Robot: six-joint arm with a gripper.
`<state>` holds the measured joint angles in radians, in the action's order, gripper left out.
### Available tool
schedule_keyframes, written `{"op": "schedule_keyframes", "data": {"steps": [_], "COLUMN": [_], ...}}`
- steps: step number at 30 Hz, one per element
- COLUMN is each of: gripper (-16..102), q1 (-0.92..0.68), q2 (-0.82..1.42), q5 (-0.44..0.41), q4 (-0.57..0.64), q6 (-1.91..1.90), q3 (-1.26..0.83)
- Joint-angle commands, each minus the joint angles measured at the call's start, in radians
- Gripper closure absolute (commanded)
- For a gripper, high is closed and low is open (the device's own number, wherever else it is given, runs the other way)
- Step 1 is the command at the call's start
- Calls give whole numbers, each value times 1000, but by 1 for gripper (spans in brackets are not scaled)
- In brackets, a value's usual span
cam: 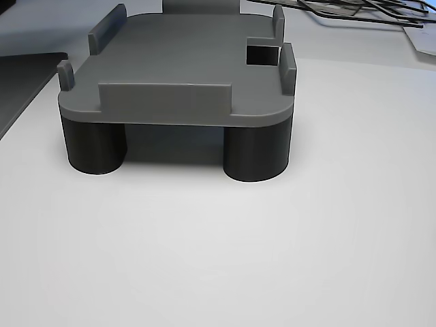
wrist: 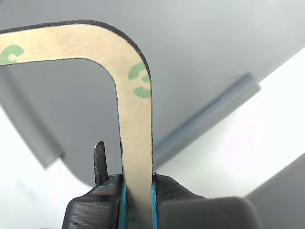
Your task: Move top rectangular frame to the holder.
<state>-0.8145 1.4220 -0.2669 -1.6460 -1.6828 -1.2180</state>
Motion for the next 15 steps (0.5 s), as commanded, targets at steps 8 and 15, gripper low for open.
{"op": "schedule_keyframes", "data": {"steps": [8, 15], "gripper": [97, 97], "q1": [143, 179], "q2": [52, 40], "q5": [15, 34], "q4": [-11, -11], "q6": [-500, -548], "q3": [-35, -31]}}
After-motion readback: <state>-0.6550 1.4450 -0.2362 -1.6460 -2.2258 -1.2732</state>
